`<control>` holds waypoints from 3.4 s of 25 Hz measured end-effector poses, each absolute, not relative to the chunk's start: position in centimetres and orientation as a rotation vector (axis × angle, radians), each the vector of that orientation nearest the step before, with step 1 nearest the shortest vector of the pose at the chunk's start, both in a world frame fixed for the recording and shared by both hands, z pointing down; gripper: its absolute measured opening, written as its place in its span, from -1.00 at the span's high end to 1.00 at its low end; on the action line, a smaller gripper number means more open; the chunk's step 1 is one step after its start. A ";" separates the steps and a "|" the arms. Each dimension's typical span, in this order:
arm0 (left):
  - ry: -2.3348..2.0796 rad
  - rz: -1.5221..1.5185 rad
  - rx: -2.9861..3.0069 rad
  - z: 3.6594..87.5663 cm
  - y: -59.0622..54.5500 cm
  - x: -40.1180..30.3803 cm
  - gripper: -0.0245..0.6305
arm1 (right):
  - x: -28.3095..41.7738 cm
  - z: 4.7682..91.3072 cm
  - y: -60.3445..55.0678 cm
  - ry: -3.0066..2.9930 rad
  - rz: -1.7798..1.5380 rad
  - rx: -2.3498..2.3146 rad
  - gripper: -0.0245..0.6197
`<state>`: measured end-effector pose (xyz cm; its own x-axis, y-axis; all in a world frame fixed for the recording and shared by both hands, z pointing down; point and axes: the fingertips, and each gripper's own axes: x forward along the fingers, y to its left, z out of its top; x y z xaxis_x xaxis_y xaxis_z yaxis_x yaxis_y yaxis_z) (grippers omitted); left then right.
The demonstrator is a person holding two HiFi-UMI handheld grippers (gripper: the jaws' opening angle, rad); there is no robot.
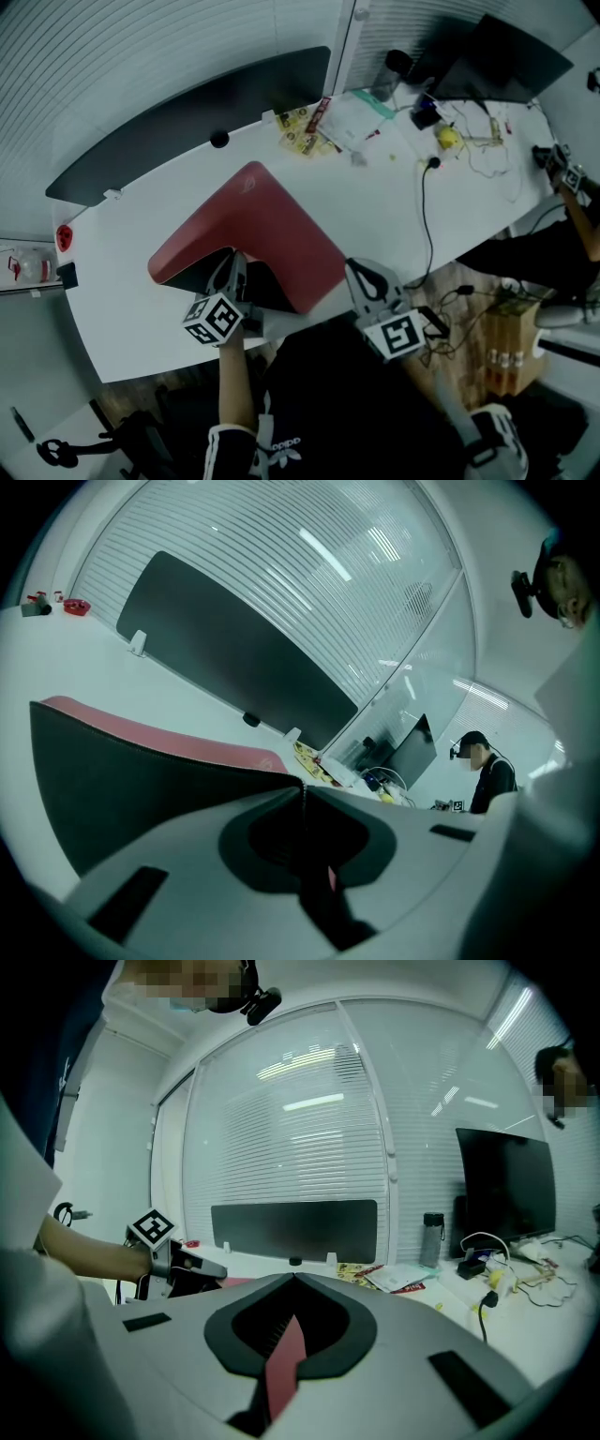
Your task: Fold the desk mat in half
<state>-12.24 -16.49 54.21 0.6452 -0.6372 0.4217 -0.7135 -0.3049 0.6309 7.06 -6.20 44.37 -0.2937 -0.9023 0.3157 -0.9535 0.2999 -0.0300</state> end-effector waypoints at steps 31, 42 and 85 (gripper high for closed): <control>-1.048 0.117 2.042 55.8 -27.0 -6.5 0.86 | 8.4 46.2 -7.1 -2.211 0.387 1.759 0.93; -1.053 0.128 2.027 57.6 -30.3 -4.8 0.86 | 8.7 47.1 -7.8 -2.179 0.413 1.757 0.93; -1.086 0.350 2.164 61.1 -36.0 1.5 0.43 | 8.9 49.1 -10.8 -2.176 0.485 1.696 0.93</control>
<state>1.48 -35.97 61.11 0.6157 -0.6024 0.5079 -0.7856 -0.4195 0.4548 8.92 -10.78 49.09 -0.2303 -0.8559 0.4630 -0.9715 0.2295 -0.0589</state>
